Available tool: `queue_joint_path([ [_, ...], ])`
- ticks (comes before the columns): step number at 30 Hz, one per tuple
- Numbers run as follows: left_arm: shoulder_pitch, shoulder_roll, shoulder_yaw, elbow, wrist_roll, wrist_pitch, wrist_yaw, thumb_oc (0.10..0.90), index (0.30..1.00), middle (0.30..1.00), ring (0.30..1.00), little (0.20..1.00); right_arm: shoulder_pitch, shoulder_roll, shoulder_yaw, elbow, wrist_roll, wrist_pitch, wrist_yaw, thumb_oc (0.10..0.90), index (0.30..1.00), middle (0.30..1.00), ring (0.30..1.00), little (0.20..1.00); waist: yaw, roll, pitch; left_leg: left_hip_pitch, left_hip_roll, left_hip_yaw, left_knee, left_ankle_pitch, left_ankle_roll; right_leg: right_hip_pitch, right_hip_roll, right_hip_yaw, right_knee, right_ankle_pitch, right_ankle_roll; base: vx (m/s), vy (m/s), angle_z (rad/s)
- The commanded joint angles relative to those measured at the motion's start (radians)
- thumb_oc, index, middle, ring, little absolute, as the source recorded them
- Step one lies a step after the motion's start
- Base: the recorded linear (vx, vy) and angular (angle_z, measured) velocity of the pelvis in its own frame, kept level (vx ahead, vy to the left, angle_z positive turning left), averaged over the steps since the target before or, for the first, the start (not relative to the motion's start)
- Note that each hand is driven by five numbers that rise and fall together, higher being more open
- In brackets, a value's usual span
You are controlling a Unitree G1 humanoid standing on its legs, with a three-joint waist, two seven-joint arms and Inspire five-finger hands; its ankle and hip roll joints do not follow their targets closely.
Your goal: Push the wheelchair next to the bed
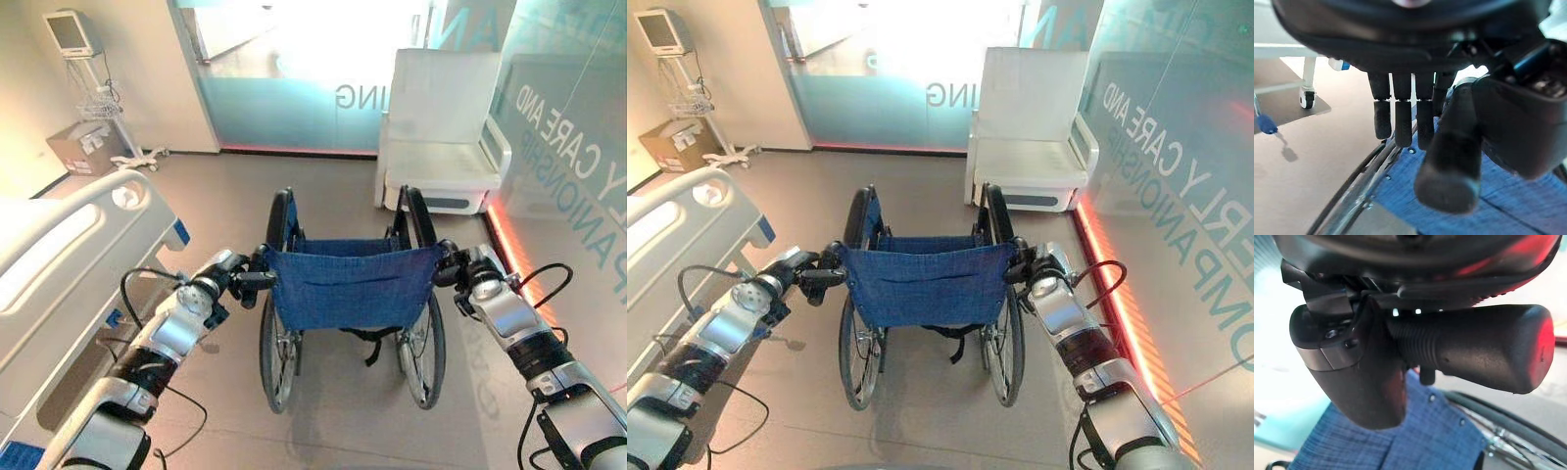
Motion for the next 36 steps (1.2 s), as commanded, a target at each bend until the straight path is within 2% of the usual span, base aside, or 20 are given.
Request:
queue_joint_path([
  [1, -0.029, 0.012, -0.068, 0.098, -0.104, -0.028, -0.058, 0.400, 0.300, 0.300, 0.300, 0.300, -0.055, -0.025, 0.109, -0.017, -0.065, -0.206, 0.051, 0.400, 0.300, 0.300, 0.300, 0.300, -0.018, -0.040, 0.038, -0.006, -0.071, 0.063, 0.073, -0.069, 0.070, -0.109, -0.052, 0.058, 0.297, 0.000, 0.049, 0.04, 0.204, -0.15],
  [2, -0.051, 0.016, -0.060, 0.107, -0.129, -0.031, -0.050, 0.400, 0.300, 0.300, 0.300, 0.300, -0.057, -0.037, 0.106, -0.003, -0.065, -0.237, 0.049, 0.400, 0.300, 0.300, 0.300, 0.300, -0.024, -0.031, 0.055, -0.010, -0.068, 0.062, 0.083, -0.067, 0.072, -0.170, -0.056, 0.063, 0.423, 0.047, 0.061, 0.02, 0.142, -0.14],
  [5, -0.075, 0.016, -0.057, 0.114, -0.152, -0.040, -0.034, 0.400, 0.300, 0.300, 0.300, 0.300, -0.061, -0.055, 0.098, 0.010, -0.054, -0.259, 0.049, 0.400, 0.300, 0.300, 0.300, 0.300, -0.029, -0.031, 0.072, -0.018, -0.072, 0.048, 0.100, -0.067, 0.069, -0.221, -0.047, 0.081, 0.499, 0.077, 0.064, 0.07, 0.052, 0.06],
  [8, -0.091, -0.012, -0.051, 0.123, -0.171, -0.054, -0.009, 0.400, 0.300, 0.300, 0.300, 0.300, -0.065, -0.070, 0.093, 0.030, -0.042, -0.279, 0.044, 0.400, 0.300, 0.300, 0.300, 0.300, -0.043, -0.056, 0.089, 0.006, -0.099, -0.004, 0.114, -0.094, 0.060, -0.277, -0.081, 0.094, 0.369, 0.189, 0.064, 0.25, -0.094, 0.13],
  [10, -0.084, -0.020, -0.042, 0.122, -0.172, -0.060, 0.005, 0.400, 0.300, 0.300, 0.300, 0.300, -0.062, -0.075, 0.089, 0.029, -0.051, -0.288, 0.052, 0.400, 0.300, 0.300, 0.300, 0.300, -0.054, -0.060, 0.097, 0.031, -0.102, -0.019, 0.114, -0.118, 0.058, -0.312, -0.101, 0.084, 0.282, 0.216, 0.065, 0.26, -0.157, 0.15],
  [11, -0.087, -0.035, -0.047, 0.128, -0.175, -0.069, 0.019, 0.400, 0.300, 0.300, 0.300, 0.300, -0.076, -0.086, 0.087, 0.039, -0.048, -0.291, 0.058, 0.400, 0.300, 0.300, 0.300, 0.300, -0.065, -0.059, 0.104, 0.051, -0.098, -0.040, 0.113, -0.148, 0.058, -0.348, -0.119, 0.089, 0.187, 0.237, 0.071, 0.23, -0.175, 0.23],
  [13, -0.089, -0.048, -0.053, 0.140, -0.176, -0.088, 0.029, 0.400, 0.300, 0.300, 0.300, 0.300, -0.090, -0.104, 0.081, 0.054, -0.047, -0.299, 0.068, 0.400, 0.300, 0.300, 0.300, 0.300, -0.073, -0.055, 0.110, 0.057, -0.091, -0.062, 0.118, -0.167, 0.059, -0.365, -0.120, 0.117, 0.137, 0.232, 0.072, 0.25, -0.195, 0.38],
  [14, -0.091, -0.065, -0.066, 0.154, -0.169, -0.105, 0.028, 0.400, 0.300, 0.300, 0.300, 0.300, -0.107, -0.122, 0.076, 0.074, -0.045, -0.299, 0.082, 0.400, 0.300, 0.300, 0.300, 0.300, -0.079, -0.056, 0.111, 0.059, -0.087, -0.086, 0.135, -0.192, 0.057, -0.361, -0.116, 0.156, 0.125, 0.236, 0.073, 0.27, -0.251, 0.77],
  [15, -0.092, -0.072, -0.073, 0.158, -0.162, -0.110, 0.021, 0.400, 0.300, 0.300, 0.300, 0.300, -0.118, -0.125, 0.079, 0.090, -0.048, -0.301, 0.088, 0.400, 0.300, 0.300, 0.300, 0.300, -0.077, -0.060, 0.110, 0.054, -0.082, -0.089, 0.149, -0.197, 0.054, -0.355, -0.113, 0.158, 0.156, 0.226, 0.072, 0.28, -0.289, 0.83],
  [18, -0.071, -0.089, -0.078, 0.159, -0.168, -0.107, 0.040, 0.400, 0.300, 0.300, 0.300, 0.300, -0.151, -0.130, 0.089, 0.125, -0.019, -0.314, 0.105, 0.400, 0.300, 0.300, 0.300, 0.300, -0.062, -0.069, 0.097, 0.052, -0.054, -0.088, 0.167, -0.195, 0.032, -0.317, -0.119, 0.123, 0.173, 0.187, 0.079, 0.27, -0.308, 0.72],
  [20, -0.040, -0.092, -0.083, 0.155, -0.171, -0.108, 0.042, 0.400, 0.300, 0.300, 0.300, 0.300, -0.168, -0.117, 0.106, 0.112, 0.006, -0.300, 0.086, 0.400, 0.300, 0.300, 0.300, 0.300, -0.052, -0.076, 0.085, 0.065, -0.013, -0.078, 0.180, -0.188, 0.006, -0.291, -0.108, 0.091, 0.194, 0.153, 0.075, 0.37, -0.342, 0.47],
  [23, -0.008, -0.096, -0.059, 0.173, -0.173, -0.139, 0.074, 0.400, 0.300, 0.300, 0.300, 0.300, -0.167, -0.109, 0.109, 0.083, -0.011, -0.315, 0.077, 0.400, 0.300, 0.300, 0.300, 0.300, -0.053, -0.079, 0.063, 0.090, 0.023, -0.067, 0.159, -0.176, -0.013, -0.268, -0.088, 0.067, 0.175, 0.131, 0.051, 0.26, -0.220, 0.11],
  [27, -0.002, -0.108, -0.021, 0.196, -0.204, -0.182, 0.127, 0.400, 0.300, 0.300, 0.300, 0.300, -0.164, -0.113, 0.107, 0.035, -0.053, -0.338, 0.058, 0.400, 0.300, 0.300, 0.300, 0.300, -0.055, -0.076, 0.039, 0.066, 0.068, -0.066, 0.206, -0.107, -0.040, -0.252, -0.057, 0.043, 0.180, 0.085, 0.013, 0.20, -0.191, 0.07],
  [29, 0.000, -0.126, 0.008, 0.217, -0.211, -0.216, 0.161, 0.400, 0.300, 0.300, 0.300, 0.300, -0.164, -0.128, 0.117, 0.011, -0.070, -0.351, 0.088, 0.400, 0.300, 0.300, 0.300, 0.300, -0.058, -0.083, 0.024, 0.039, 0.104, -0.069, 0.314, -0.004, -0.054, -0.233, -0.029, 0.031, 0.177, 0.053, -0.024, 0.23, -0.197, 0.04],
  [30, 0.001, -0.127, 0.010, 0.218, -0.214, -0.218, 0.166, 0.400, 0.300, 0.300, 0.300, 0.300, -0.164, -0.130, 0.119, 0.009, -0.071, -0.353, 0.090, 0.400, 0.300, 0.300, 0.300, 0.300, -0.059, -0.084, 0.022, 0.035, 0.106, -0.070, 0.322, 0.003, -0.055, -0.231, -0.026, 0.030, 0.176, 0.051, -0.027, 0.18, -0.145, 0.08],
  [31, 0.005, -0.135, 0.017, 0.221, -0.218, -0.230, 0.183, 0.400, 0.300, 0.300, 0.300, 0.300, -0.166, -0.134, 0.125, 0.010, -0.072, -0.361, 0.091, 0.400, 0.300, 0.300, 0.300, 0.300, -0.057, -0.088, 0.020, 0.010, 0.112, -0.065, 0.386, 0.046, -0.059, -0.217, -0.016, 0.025, 0.174, 0.035, -0.043, 0.24, -0.209, 0.07],
  [32, 0.014, -0.136, 0.029, 0.208, -0.222, -0.238, 0.191, 0.400, 0.300, 0.300, 0.300, 0.300, -0.164, -0.144, 0.133, 0.003, -0.077, -0.367, 0.083, 0.400, 0.300, 0.300, 0.300, 0.300, -0.037, -0.106, 0.039, -0.115, 0.092, -0.053, 0.540, 0.110, -0.059, -0.164, -0.010, 0.032, 0.170, 0.010, -0.069, 0.25, -0.217, 0.07],
  [33, 0.015, -0.135, 0.032, 0.204, -0.224, -0.240, 0.192, 0.400, 0.300, 0.300, 0.300, 0.300, -0.164, -0.145, 0.134, 0.002, -0.075, -0.367, 0.078, 0.400, 0.300, 0.300, 0.300, 0.300, -0.031, -0.109, 0.047, -0.154, 0.083, -0.054, 0.576, 0.114, -0.058, -0.153, -0.009, 0.034, 0.172, 0.005, -0.074, 0.39, -0.226, 0.01],
  [34, 0.023, -0.129, 0.044, 0.186, -0.221, -0.249, 0.192, 0.400, 0.300, 0.300, 0.300, 0.300, -0.167, -0.143, 0.132, 0.007, -0.079, -0.361, 0.064, 0.400, 0.300, 0.300, 0.300, 0.300, 0.004, -0.117, 0.090, -0.319, 0.017, -0.061, 0.676, 0.146, -0.057, -0.101, -0.005, 0.064, 0.181, -0.009, -0.084, 0.31, -0.082, -0.12],
  [36, 0.040, -0.116, 0.057, 0.171, -0.217, -0.264, 0.193, 0.400, 0.300, 0.300, 0.300, 0.300, -0.182, -0.124, 0.135, 0.038, -0.082, -0.352, 0.059, 0.400, 0.300, 0.300, 0.300, 0.300, 0.032, -0.090, 0.126, -0.362, -0.004, -0.043, 0.577, 0.143, -0.053, -0.043, 0.033, 0.099, 0.186, -0.034, -0.076, 0.49, 0.008, -0.36],
])
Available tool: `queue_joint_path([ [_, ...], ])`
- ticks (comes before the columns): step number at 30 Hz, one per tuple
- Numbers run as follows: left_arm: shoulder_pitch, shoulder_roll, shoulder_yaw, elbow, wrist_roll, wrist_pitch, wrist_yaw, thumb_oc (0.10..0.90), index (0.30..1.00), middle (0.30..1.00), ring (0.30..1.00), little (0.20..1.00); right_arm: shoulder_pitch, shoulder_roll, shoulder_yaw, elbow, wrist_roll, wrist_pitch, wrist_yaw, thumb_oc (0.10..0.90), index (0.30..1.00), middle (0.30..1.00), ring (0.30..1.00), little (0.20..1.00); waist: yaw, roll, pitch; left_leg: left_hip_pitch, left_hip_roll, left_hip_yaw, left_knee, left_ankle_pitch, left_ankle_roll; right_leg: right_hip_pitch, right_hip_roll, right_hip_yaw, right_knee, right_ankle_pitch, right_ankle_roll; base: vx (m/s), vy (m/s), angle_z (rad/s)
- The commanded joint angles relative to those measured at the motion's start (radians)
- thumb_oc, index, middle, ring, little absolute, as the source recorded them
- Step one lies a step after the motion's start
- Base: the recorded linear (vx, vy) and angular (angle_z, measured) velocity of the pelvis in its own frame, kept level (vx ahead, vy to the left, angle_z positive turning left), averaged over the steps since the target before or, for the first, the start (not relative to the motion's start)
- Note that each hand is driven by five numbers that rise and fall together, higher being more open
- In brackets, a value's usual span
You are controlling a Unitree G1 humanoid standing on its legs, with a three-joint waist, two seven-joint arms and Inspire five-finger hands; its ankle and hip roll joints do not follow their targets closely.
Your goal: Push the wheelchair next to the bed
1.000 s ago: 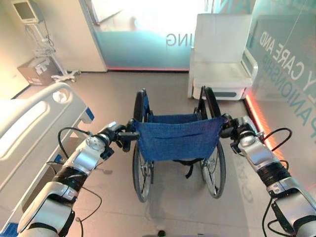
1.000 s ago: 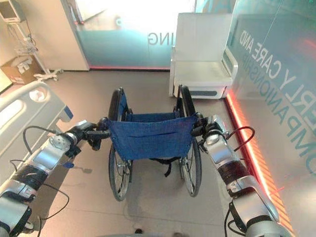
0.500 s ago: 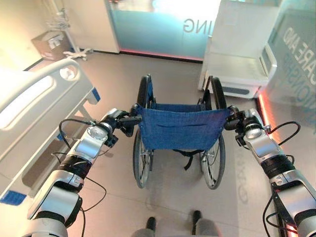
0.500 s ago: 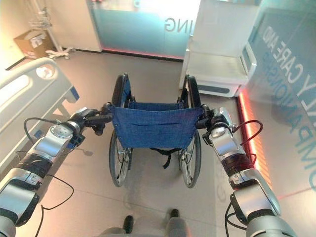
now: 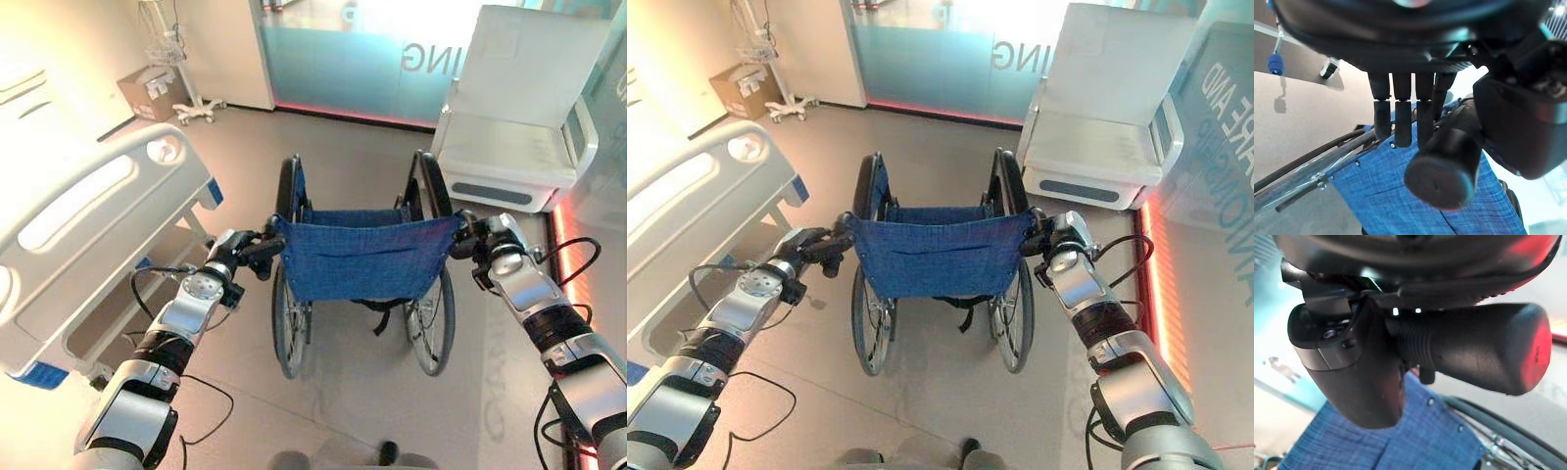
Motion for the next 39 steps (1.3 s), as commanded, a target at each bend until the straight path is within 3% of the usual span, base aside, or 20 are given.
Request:
queue_joint_path([
  [1, 0.085, 0.023, -0.038, -0.024, 0.027, -0.053, -0.018, 0.400, 0.300, 0.300, 0.300, 0.300, -0.061, -0.073, 0.104, -0.149, -0.079, -0.200, 0.029, 0.400, 0.300, 0.300, 0.300, 0.300, -0.007, -0.003, 0.051, 0.020, -0.047, 0.070, -0.354, 0.201, 0.100, 0.142, 0.070, 0.010, -0.063, 0.059, 0.003, 0.46, 0.053, -0.29],
  [2, 0.088, 0.025, -0.038, -0.028, 0.027, -0.052, -0.017, 0.400, 0.300, 0.300, 0.300, 0.300, -0.062, -0.071, 0.106, -0.146, -0.077, -0.200, 0.026, 0.400, 0.300, 0.300, 0.300, 0.300, 0.000, 0.001, 0.057, 0.027, -0.048, 0.074, -0.395, 0.214, 0.097, 0.157, 0.075, 0.015, -0.064, 0.052, 0.003, 0.45, 0.085, -0.25],
  [4, 0.092, 0.051, -0.043, -0.061, 0.035, -0.049, -0.011, 0.400, 0.300, 0.300, 0.300, 0.300, -0.077, -0.078, 0.115, -0.127, -0.029, -0.187, 0.014, 0.400, 0.300, 0.300, 0.300, 0.300, 0.046, 0.024, 0.060, -0.021, -0.055, 0.059, -0.636, 0.306, 0.075, 0.238, 0.113, 0.057, -0.094, 0.026, 0.006, 0.57, 0.137, -0.36],
  [6, 0.077, 0.079, -0.028, -0.081, 0.034, -0.027, -0.014, 0.400, 0.300, 0.300, 0.300, 0.300, -0.100, -0.094, 0.121, -0.112, -0.008, -0.194, 0.044, 0.400, 0.300, 0.300, 0.300, 0.300, 0.067, 0.023, 0.049, -0.037, -0.062, 0.065, -0.753, 0.300, 0.070, 0.273, 0.110, 0.082, -0.107, 0.000, 0.011, 0.48, 0.206, -0.54],
  [8, 0.049, 0.096, -0.027, -0.075, 0.027, -0.017, -0.021, 0.400, 0.300, 0.300, 0.300, 0.300, -0.105, -0.105, 0.121, -0.111, -0.007, -0.198, 0.069, 0.400, 0.300, 0.300, 0.300, 0.300, 0.061, 0.025, 0.038, -0.020, -0.062, 0.098, -0.767, 0.263, 0.080, 0.280, 0.100, 0.081, -0.100, -0.028, 0.018, 0.33, 0.215, -0.70],
  [10, 0.002, 0.107, -0.052, -0.043, 0.007, 0.004, -0.024, 0.400, 0.300, 0.300, 0.300, 0.300, -0.075, -0.087, 0.112, -0.114, -0.004, -0.196, 0.065, 0.400, 0.300, 0.300, 0.300, 0.300, 0.037, 0.027, 0.003, 0.005, -0.075, 0.129, -0.689, 0.169, 0.111, 0.273, 0.074, 0.072, -0.056, -0.066, 0.042, 0.46, 0.299, -0.62],
  [13, -0.004, 0.107, -0.059, -0.030, 0.000, 0.005, -0.023, 0.400, 0.300, 0.300, 0.300, 0.300, -0.047, -0.079, 0.104, -0.124, -0.013, -0.202, 0.073, 0.400, 0.300, 0.300, 0.300, 0.300, 0.034, 0.027, -0.004, -0.005, -0.075, 0.128, -0.659, 0.155, 0.111, 0.274, 0.064, 0.066, -0.037, -0.080, 0.047, 0.31, 0.173, -0.20],
  [14, -0.014, 0.104, -0.065, -0.012, 0.019, 0.011, -0.035, 0.400, 0.300, 0.300, 0.300, 0.300, 0.022, -0.056, 0.084, -0.128, -0.043, -0.226, 0.079, 0.400, 0.300, 0.300, 0.300, 0.300, 0.027, 0.014, -0.028, 0.045, -0.091, 0.132, -0.653, 0.120, 0.148, 0.262, 0.014, 0.032, 0.032, -0.033, 0.087, 0.56, 0.309, -0.06],
  [17, -0.036, 0.107, -0.077, 0.001, 0.043, 0.029, -0.042, 0.400, 0.300, 0.300, 0.300, 0.300, 0.051, -0.023, 0.076, -0.135, -0.071, -0.239, 0.061, 0.400, 0.300, 0.300, 0.300, 0.300, 0.039, 0.005, -0.060, 0.078, -0.109, 0.135, -0.672, 0.109, 0.177, 0.240, -0.038, 0.006, 0.140, 0.081, 0.130, 0.44, 0.261, -0.13],
  [19, -0.058, 0.098, -0.099, 0.014, 0.054, 0.040, -0.036, 0.400, 0.300, 0.300, 0.300, 0.300, 0.054, -0.014, 0.070, -0.121, -0.083, -0.255, 0.051, 0.400, 0.300, 0.300, 0.300, 0.300, 0.034, 0.011, -0.073, 0.103, -0.118, 0.137, -0.675, 0.090, 0.191, 0.186, -0.041, 0.011, 0.263, 0.151, 0.134, 0.39, 0.235, -0.58],
  [21, -0.071, 0.090, -0.105, 0.026, 0.062, 0.044, -0.032, 0.400, 0.300, 0.300, 0.300, 0.300, 0.047, -0.014, 0.071, -0.116, -0.082, -0.254, 0.054, 0.400, 0.300, 0.300, 0.300, 0.300, 0.026, 0.015, -0.077, 0.128, -0.123, 0.131, -0.683, 0.082, 0.196, 0.138, -0.044, 0.011, 0.302, 0.181, 0.132, 0.31, 0.151, -0.26],
  [27, -0.096, 0.065, -0.108, 0.058, 0.064, 0.037, -0.020, 0.400, 0.300, 0.300, 0.300, 0.300, 0.025, -0.032, 0.077, -0.098, -0.084, -0.244, 0.080, 0.400, 0.300, 0.300, 0.300, 0.300, -0.019, 0.020, -0.073, 0.198, -0.139, 0.099, -0.701, 0.065, 0.196, 0.029, -0.016, 0.018, 0.190, 0.158, 0.106, 0.18, 0.028, 0.09],
  [29, -0.110, 0.060, -0.112, 0.065, 0.059, 0.030, -0.012, 0.400, 0.300, 0.300, 0.300, 0.300, 0.012, -0.039, 0.084, -0.096, -0.070, -0.230, 0.086, 0.400, 0.300, 0.300, 0.300, 0.300, -0.041, 0.021, -0.061, 0.241, -0.143, 0.080, -0.711, 0.046, 0.196, -0.037, -0.025, 0.009, 0.117, 0.184, 0.101, 0.26, -0.045, 0.34],
  [31, -0.135, 0.061, -0.117, 0.066, 0.063, 0.007, -0.003, 0.400, 0.300, 0.300, 0.300, 0.300, 0.002, -0.054, 0.085, -0.099, -0.046, -0.205, 0.095, 0.400, 0.300, 0.300, 0.300, 0.300, -0.086, 0.003, -0.037, 0.307, -0.168, 0.048, -0.726, -0.014, 0.202, -0.176, -0.058, 0.029, -0.045, 0.274, 0.115, 0.53, -0.157, 0.31],
  [32, -0.149, 0.060, -0.120, 0.076, 0.060, -0.018, 0.003, 0.400, 0.300, 0.300, 0.300, 0.300, -0.008, -0.065, 0.073, -0.117, -0.047, -0.164, 0.114, 0.400, 0.300, 0.300, 0.300, 0.300, -0.117, 0.006, -0.017, 0.344, -0.169, 0.012, -0.730, -0.056, 0.203, -0.224, -0.067, 0.047, -0.188, 0.300, 0.137, 0.69, -0.219, 0.49],
  [33, -0.154, 0.057, -0.118, 0.084, 0.061, -0.023, 0.005, 0.400, 0.300, 0.300, 0.300, 0.300, -0.021, -0.064, 0.073, -0.128, -0.048, -0.136, 0.128, 0.400, 0.300, 0.300, 0.300, 0.300, -0.123, 0.013, -0.006, 0.362, -0.158, 0.008, -0.724, -0.073, 0.199, -0.209, -0.066, 0.025, -0.228, 0.304, 0.141, 0.68, -0.232, 0.73],
  [36, -0.153, 0.059, -0.103, 0.088, 0.058, -0.027, 0.013, 0.400, 0.300, 0.300, 0.300, 0.300, -0.038, -0.049, 0.080, -0.150, -0.051, -0.091, 0.158, 0.400, 0.300, 0.300, 0.300, 0.300, -0.126, 0.000, 0.000, 0.375, -0.159, 0.015, -0.689, -0.115, 0.200, -0.199, -0.072, 0.020, -0.210, 0.312, 0.141, 0.40, -0.184, 0.82],
  [39, -0.148, 0.051, -0.089, 0.090, 0.059, -0.033, 0.023, 0.400, 0.300, 0.300, 0.300, 0.300, -0.028, -0.051, 0.081, -0.152, -0.062, -0.087, 0.173, 0.400, 0.300, 0.300, 0.300, 0.300, -0.151, -0.012, -0.017, 0.418, -0.143, -0.001, -0.657, -0.170, 0.192, -0.193, -0.057, 0.043, -0.191, 0.314, 0.127, 0.51, -0.258, 0.59],
])
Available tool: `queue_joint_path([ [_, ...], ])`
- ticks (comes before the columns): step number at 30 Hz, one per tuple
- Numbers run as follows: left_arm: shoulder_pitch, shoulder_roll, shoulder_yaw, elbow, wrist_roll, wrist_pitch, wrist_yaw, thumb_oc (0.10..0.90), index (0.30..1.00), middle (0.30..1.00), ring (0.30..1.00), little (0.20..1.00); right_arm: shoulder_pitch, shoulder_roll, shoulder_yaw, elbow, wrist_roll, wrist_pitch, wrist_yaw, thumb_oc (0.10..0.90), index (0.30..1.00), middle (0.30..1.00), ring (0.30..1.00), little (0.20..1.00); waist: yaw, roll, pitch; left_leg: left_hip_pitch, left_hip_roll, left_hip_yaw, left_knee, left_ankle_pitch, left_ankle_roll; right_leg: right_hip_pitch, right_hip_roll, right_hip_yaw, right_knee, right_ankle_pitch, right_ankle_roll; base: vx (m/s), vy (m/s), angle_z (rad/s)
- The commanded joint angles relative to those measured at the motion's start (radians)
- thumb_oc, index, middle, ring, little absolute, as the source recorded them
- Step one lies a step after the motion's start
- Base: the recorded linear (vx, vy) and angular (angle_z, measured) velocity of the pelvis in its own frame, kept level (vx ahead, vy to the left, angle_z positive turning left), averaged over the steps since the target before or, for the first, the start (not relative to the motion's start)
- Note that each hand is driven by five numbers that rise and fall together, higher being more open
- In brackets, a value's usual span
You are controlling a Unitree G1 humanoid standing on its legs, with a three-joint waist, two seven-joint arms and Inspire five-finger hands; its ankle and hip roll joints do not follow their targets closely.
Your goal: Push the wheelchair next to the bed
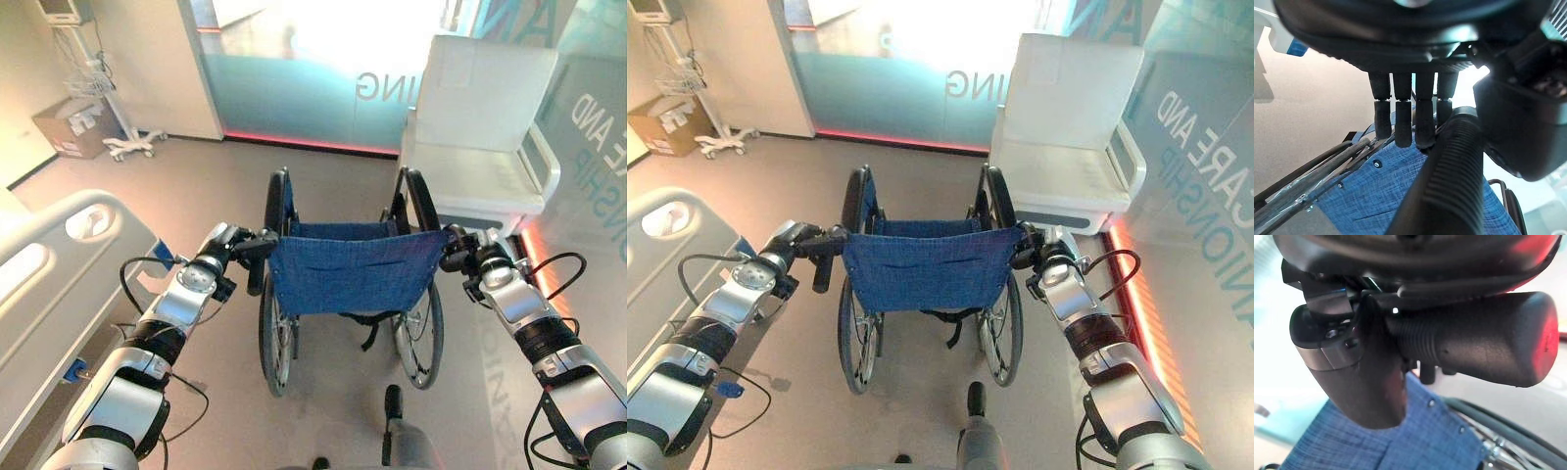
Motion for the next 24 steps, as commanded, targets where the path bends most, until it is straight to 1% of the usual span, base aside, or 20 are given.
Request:
queue_joint_path([
  [1, -0.079, -0.004, -0.031, 0.035, 0.057, -0.033, 0.036, 0.400, 0.300, 0.300, 0.300, 0.300, -0.090, -0.051, 0.110, -0.070, -0.046, -0.102, 0.148, 0.400, 0.300, 0.300, 0.300, 0.300, -0.026, -0.013, 0.009, 0.070, -0.001, -0.104, 0.077, -0.142, -0.063, 0.123, 0.042, 0.023, -0.258, 0.242, -0.006, 0.55, -0.308, 0.46],
  [3, -0.085, -0.013, -0.036, 0.056, 0.045, -0.044, 0.055, 0.400, 0.300, 0.300, 0.300, 0.300, -0.095, -0.048, 0.118, -0.058, -0.033, -0.107, 0.156, 0.400, 0.300, 0.300, 0.300, 0.300, -0.034, -0.012, -0.005, 0.089, 0.036, -0.097, 0.099, -0.146, -0.088, 0.125, 0.045, 0.019, -0.184, 0.218, -0.013, 0.45, -0.272, 0.40],
  [5, -0.082, -0.017, -0.032, 0.070, 0.039, -0.054, 0.062, 0.400, 0.300, 0.300, 0.300, 0.300, -0.090, -0.036, 0.125, -0.063, -0.033, -0.099, 0.170, 0.400, 0.300, 0.300, 0.300, 0.300, -0.039, -0.011, -0.019, 0.112, 0.089, -0.073, 0.117, -0.094, -0.117, 0.138, 0.046, -0.012, -0.166, 0.201, -0.024, 0.46, -0.267, 0.25],
  [6, -0.082, -0.020, -0.029, 0.072, 0.040, -0.058, 0.063, 0.400, 0.300, 0.300, 0.300, 0.300, -0.086, -0.035, 0.126, -0.067, -0.031, -0.096, 0.167, 0.400, 0.300, 0.300, 0.300, 0.300, -0.045, -0.009, -0.025, 0.115, 0.114, -0.064, 0.126, -0.058, -0.127, 0.146, 0.058, -0.015, -0.166, 0.190, -0.034, 0.45, -0.268, 0.15],
  [7, -0.083, -0.023, -0.025, 0.075, 0.042, -0.061, 0.055, 0.400, 0.300, 0.300, 0.300, 0.300, -0.075, -0.035, 0.123, -0.075, -0.040, -0.096, 0.166, 0.400, 0.300, 0.300, 0.300, 0.300, -0.055, -0.006, -0.041, 0.125, 0.155, -0.046, 0.154, 0.012, -0.146, 0.155, 0.071, -0.030, -0.175, 0.178, -0.049, 0.36, -0.224, 0.23],
  [8, -0.082, -0.024, -0.024, 0.076, 0.040, -0.062, 0.055, 0.400, 0.300, 0.300, 0.300, 0.300, -0.071, -0.037, 0.121, -0.079, -0.043, -0.096, 0.168, 0.400, 0.300, 0.300, 0.300, 0.300, -0.060, -0.003, -0.048, 0.133, 0.172, -0.040, 0.171, 0.046, -0.159, 0.160, 0.078, -0.044, -0.179, 0.171, -0.057, 0.41, -0.259, 0.44],
  [9, -0.080, -0.029, -0.024, 0.075, 0.031, -0.065, 0.062, 0.400, 0.300, 0.300, 0.300, 0.300, -0.068, -0.045, 0.121, -0.089, -0.043, -0.093, 0.169, 0.400, 0.300, 0.300, 0.300, 0.300, -0.066, 0.000, -0.060, 0.132, 0.192, -0.030, 0.228, 0.127, -0.183, 0.173, 0.094, -0.063, -0.185, 0.150, -0.078, 0.30, -0.195, 0.38],
  [10, -0.078, -0.030, -0.024, 0.074, 0.026, -0.068, 0.065, 0.400, 0.300, 0.300, 0.300, 0.300, -0.064, -0.050, 0.120, -0.097, -0.042, -0.089, 0.168, 0.400, 0.300, 0.300, 0.300, 0.300, -0.065, -0.001, -0.062, 0.110, 0.195, -0.028, 0.267, 0.155, -0.187, 0.187, 0.101, -0.070, -0.189, 0.138, -0.088, 0.36, -0.239, 0.38],
  [11, -0.075, -0.027, -0.020, 0.068, 0.014, -0.076, 0.071, 0.400, 0.300, 0.300, 0.300, 0.300, -0.058, -0.056, 0.117, -0.112, -0.037, -0.084, 0.160, 0.400, 0.300, 0.300, 0.300, 0.300, -0.054, -0.011, -0.057, 0.046, 0.185, -0.023, 0.335, 0.180, -0.185, 0.222, 0.105, -0.075, -0.196, 0.118, -0.104, 0.32, -0.209, 0.22],
  [12, -0.071, -0.022, -0.013, 0.060, 0.004, -0.086, 0.074, 0.400, 0.300, 0.300, 0.300, 0.300, -0.054, -0.059, 0.117, -0.119, -0.035, -0.082, 0.151, 0.400, 0.300, 0.300, 0.300, 0.300, -0.039, -0.024, -0.046, -0.021, 0.165, -0.022, 0.364, 0.191, -0.177, 0.253, 0.105, -0.070, -0.200, 0.102, -0.113, 0.41, -0.214, 0.06],
  [13, -0.058, -0.017, -0.002, 0.046, -0.005, -0.102, 0.073, 0.400, 0.300, 0.300, 0.300, 0.300, -0.047, -0.059, 0.116, -0.122, -0.034, -0.084, 0.135, 0.400, 0.300, 0.300, 0.300, 0.300, -0.009, -0.023, -0.013, -0.124, 0.136, -0.028, 0.405, 0.174, -0.162, 0.310, 0.123, -0.049, -0.198, 0.072, -0.120, 0.54, -0.164, -0.42],
  [14, -0.033, -0.007, 0.014, 0.025, -0.003, -0.117, 0.071, 0.400, 0.300, 0.300, 0.300, 0.300, -0.048, -0.044, 0.119, -0.116, -0.044, -0.092, 0.121, 0.400, 0.300, 0.300, 0.300, 0.300, 0.028, -0.020, 0.020, -0.231, 0.072, -0.039, 0.357, 0.189, -0.150, 0.361, 0.146, -0.015, -0.193, 0.049, -0.118, 0.44, -0.092, -0.56],
  [15, -0.031, -0.007, 0.015, 0.023, -0.003, -0.117, 0.071, 0.400, 0.300, 0.300, 0.300, 0.300, -0.048, -0.044, 0.120, -0.115, -0.044, -0.093, 0.120, 0.400, 0.300, 0.300, 0.300, 0.300, 0.032, -0.019, 0.026, -0.223, 0.074, -0.036, 0.362, 0.180, -0.149, 0.369, 0.147, -0.011, -0.191, 0.044, -0.117, 0.49, -0.049, -0.64],
  [16, -0.011, -0.001, 0.024, 0.009, 0.000, -0.132, 0.073, 0.400, 0.300, 0.300, 0.300, 0.300, -0.055, -0.032, 0.124, -0.111, -0.048, -0.095, 0.114, 0.400, 0.300, 0.300, 0.300, 0.300, 0.059, -0.008, 0.049, -0.280, 0.049, -0.031, 0.303, 0.202, -0.149, 0.409, 0.174, 0.013, -0.193, 0.027, -0.119, 0.40, -0.001, -0.39],
  [18, 0.019, 0.010, 0.027, -0.020, -0.003, -0.140, 0.083, 0.400, 0.300, 0.300, 0.300, 0.300, -0.058, -0.026, 0.128, -0.116, -0.054, -0.098, 0.108, 0.400, 0.300, 0.300, 0.300, 0.300, 0.100, 0.013, 0.073, -0.352, 0.029, -0.033, 0.168, 0.254, -0.156, 0.465, 0.214, 0.051, -0.199, 0.006, -0.125, 0.57, 0.020, -0.49],
  [19, 0.046, 0.027, 0.038, -0.054, -0.003, -0.130, 0.092, 0.400, 0.300, 0.300, 0.300, 0.300, -0.064, -0.030, 0.132, -0.123, -0.056, -0.107, 0.115, 0.400, 0.300, 0.300, 0.300, 0.300, 0.134, 0.014, 0.082, -0.403, 0.017, -0.039, 0.056, 0.280, -0.159, 0.507, 0.231, 0.092, -0.208, -0.011, -0.128, 0.55, 0.049, -0.66],
  [20, 0.057, 0.040, 0.049, -0.069, -0.003, -0.121, 0.095, 0.400, 0.300, 0.300, 0.300, 0.300, -0.075, -0.036, 0.136, -0.126, -0.057, -0.118, 0.123, 0.400, 0.300, 0.300, 0.300, 0.300, 0.155, 0.009, 0.087, -0.417, 0.007, -0.043, -0.021, 0.280, -0.158, 0.526, 0.234, 0.116, -0.208, -0.026, -0.127, 0.51, 0.091, -0.62],
  [21, 0.062, 0.057, 0.060, -0.074, -0.009, -0.118, 0.097, 0.400, 0.300, 0.300, 0.300, 0.300, -0.091, -0.047, 0.140, -0.130, -0.064, -0.133, 0.137, 0.400, 0.300, 0.300, 0.300, 0.300, 0.165, 0.011, 0.087, -0.425, 0.004, -0.038, -0.057, 0.271, -0.157, 0.539, 0.240, 0.129, -0.204, -0.048, -0.127, 0.34, 0.127, -0.53],
  [22, 0.058, 0.065, 0.063, -0.074, -0.016, -0.116, 0.101, 0.400, 0.300, 0.300, 0.300, 0.300, -0.103, -0.056, 0.142, -0.130, -0.069, -0.143, 0.148, 0.400, 0.300, 0.300, 0.300, 0.300, 0.165, 0.013, 0.085, -0.417, 0.006, -0.015, -0.047, 0.256, -0.151, 0.539, 0.237, 0.123, -0.195, -0.068, -0.125, 0.32, 0.183, -0.44],
  [24, 0.043, 0.068, 0.061, -0.059, -0.033, -0.108, 0.104, 0.400, 0.300, 0.300, 0.300, 0.300, -0.117, -0.058, 0.145, -0.117, -0.068, -0.159, 0.159, 0.400, 0.300, 0.300, 0.300, 0.300, 0.156, 0.018, 0.067, -0.380, 0.008, 0.029, -0.013, 0.208, -0.125, 0.536, 0.230, 0.107, -0.157, -0.114, -0.111, 0.39, 0.217, -0.50],
])
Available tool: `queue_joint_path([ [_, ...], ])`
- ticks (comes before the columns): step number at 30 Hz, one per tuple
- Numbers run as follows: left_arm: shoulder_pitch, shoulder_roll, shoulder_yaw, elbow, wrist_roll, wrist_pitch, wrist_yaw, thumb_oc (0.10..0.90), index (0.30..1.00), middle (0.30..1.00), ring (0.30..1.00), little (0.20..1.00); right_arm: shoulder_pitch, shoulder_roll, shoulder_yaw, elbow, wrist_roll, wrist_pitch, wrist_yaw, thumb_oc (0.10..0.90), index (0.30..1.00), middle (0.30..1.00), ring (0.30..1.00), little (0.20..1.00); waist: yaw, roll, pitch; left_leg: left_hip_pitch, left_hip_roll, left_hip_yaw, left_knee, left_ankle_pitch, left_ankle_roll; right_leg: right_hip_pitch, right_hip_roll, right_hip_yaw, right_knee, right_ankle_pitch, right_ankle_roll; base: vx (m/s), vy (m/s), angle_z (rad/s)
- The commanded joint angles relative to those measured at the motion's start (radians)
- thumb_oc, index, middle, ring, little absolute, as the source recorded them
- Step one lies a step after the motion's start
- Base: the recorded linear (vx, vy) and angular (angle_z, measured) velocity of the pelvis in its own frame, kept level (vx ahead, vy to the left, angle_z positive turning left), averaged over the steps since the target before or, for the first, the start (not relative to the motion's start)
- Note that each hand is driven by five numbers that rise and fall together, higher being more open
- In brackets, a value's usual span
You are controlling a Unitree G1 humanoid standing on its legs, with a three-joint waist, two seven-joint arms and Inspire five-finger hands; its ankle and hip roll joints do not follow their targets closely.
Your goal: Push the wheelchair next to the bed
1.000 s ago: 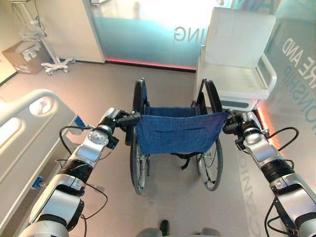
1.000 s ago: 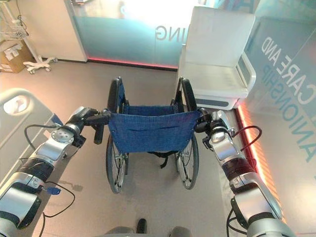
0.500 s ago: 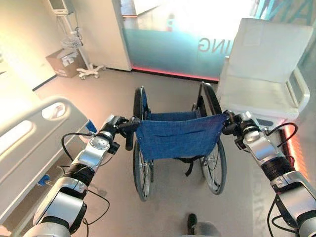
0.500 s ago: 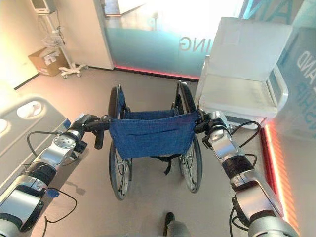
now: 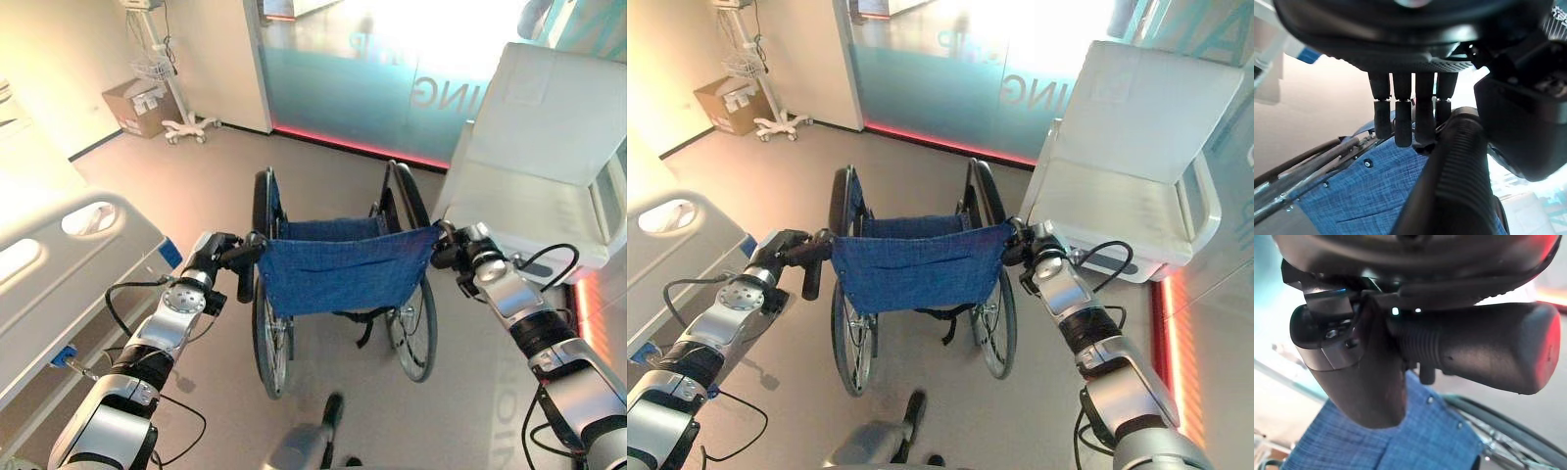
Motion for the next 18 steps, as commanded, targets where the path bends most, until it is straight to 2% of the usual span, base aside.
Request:
queue_joint_path([
  [1, -0.099, 0.025, -0.035, 0.075, 0.051, -0.025, 0.030, 0.400, 0.300, 0.300, 0.300, 0.300, -0.030, -0.040, 0.111, -0.100, -0.061, -0.158, 0.097, 0.400, 0.300, 0.300, 0.300, 0.300, -0.096, -0.032, -0.011, 0.037, -0.021, 0.058, 0.032, 0.170, 0.088, 0.076, -0.076, -0.160, 0.089, -0.067, 0.115, 0.44, 0.175, -0.31],
  [3, -0.091, 0.013, -0.040, 0.082, 0.064, -0.009, 0.022, 0.400, 0.300, 0.300, 0.300, 0.300, -0.002, -0.025, 0.108, -0.082, -0.069, -0.167, 0.118, 0.400, 0.300, 0.300, 0.300, 0.300, -0.088, -0.043, -0.029, 0.058, -0.021, 0.064, 0.075, 0.140, 0.106, 0.076, -0.103, -0.200, 0.125, -0.060, 0.136, 0.50, 0.146, -0.07],
  [6, -0.088, 0.007, -0.048, 0.086, 0.084, 0.009, 0.007, 0.400, 0.300, 0.300, 0.300, 0.300, 0.009, -0.007, 0.114, -0.058, -0.074, -0.173, 0.119, 0.400, 0.300, 0.300, 0.300, 0.300, -0.076, -0.054, -0.049, 0.103, -0.026, 0.058, 0.066, 0.127, 0.120, 0.077, -0.139, -0.236, 0.158, -0.021, 0.164, 0.41, 0.110, -0.11],
  [8, -0.099, -0.002, -0.064, 0.098, 0.110, 0.017, 0.000, 0.400, 0.300, 0.300, 0.300, 0.300, -0.002, 0.026, 0.122, -0.024, -0.071, -0.173, 0.098, 0.400, 0.300, 0.300, 0.300, 0.300, -0.051, -0.071, -0.077, 0.119, -0.042, 0.045, 0.056, 0.119, 0.136, 0.099, -0.178, -0.263, 0.178, 0.028, 0.190, 0.41, 0.123, -0.50],
  [10, -0.101, -0.008, -0.069, 0.101, 0.129, 0.022, 0.009, 0.400, 0.300, 0.300, 0.300, 0.300, -0.009, 0.050, 0.125, -0.012, -0.075, -0.179, 0.081, 0.400, 0.300, 0.300, 0.300, 0.300, -0.034, -0.077, -0.088, 0.122, -0.050, 0.043, 0.052, 0.114, 0.149, 0.097, -0.208, -0.283, 0.228, 0.071, 0.210, 0.24, 0.102, -0.71],
  [11, -0.099, -0.010, -0.069, 0.100, 0.138, 0.025, 0.013, 0.400, 0.300, 0.300, 0.300, 0.300, -0.008, 0.056, 0.124, -0.009, -0.079, -0.183, 0.076, 0.400, 0.300, 0.300, 0.300, 0.300, -0.030, -0.078, -0.091, 0.125, -0.052, 0.042, 0.049, 0.112, 0.152, 0.093, -0.215, -0.287, 0.250, 0.088, 0.215, 0.27, 0.129, -0.43],
  [13, -0.081, -0.016, -0.064, 0.092, 0.159, 0.035, 0.031, 0.400, 0.300, 0.300, 0.300, 0.300, 0.012, 0.062, 0.113, -0.020, -0.092, -0.198, 0.069, 0.400, 0.300, 0.300, 0.300, 0.300, -0.030, -0.071, -0.099, 0.153, -0.050, 0.049, 0.036, 0.101, 0.164, 0.049, -0.231, -0.297, 0.367, 0.161, 0.226, 0.27, 0.145, -0.15],
  [15, -0.072, -0.019, -0.059, 0.090, 0.154, 0.038, 0.042, 0.400, 0.300, 0.300, 0.300, 0.300, 0.029, 0.061, 0.107, -0.031, -0.109, -0.214, 0.081, 0.400, 0.300, 0.300, 0.300, 0.300, -0.038, -0.063, -0.101, 0.181, -0.044, 0.052, 0.026, 0.093, 0.169, 0.002, -0.243, -0.305, 0.414, 0.192, 0.229, 0.23, 0.105, -0.06],
  [18, -0.071, -0.037, -0.048, 0.100, 0.163, 0.036, 0.053, 0.400, 0.300, 0.300, 0.300, 0.300, 0.030, 0.053, 0.110, -0.037, -0.126, -0.230, 0.100, 0.400, 0.300, 0.300, 0.300, 0.300, -0.063, -0.052, -0.101, 0.233, -0.038, 0.034, 0.011, 0.082, 0.167, -0.074, -0.255, -0.306, 0.361, 0.183, 0.216, 0.27, 0.016, 0.03],
])
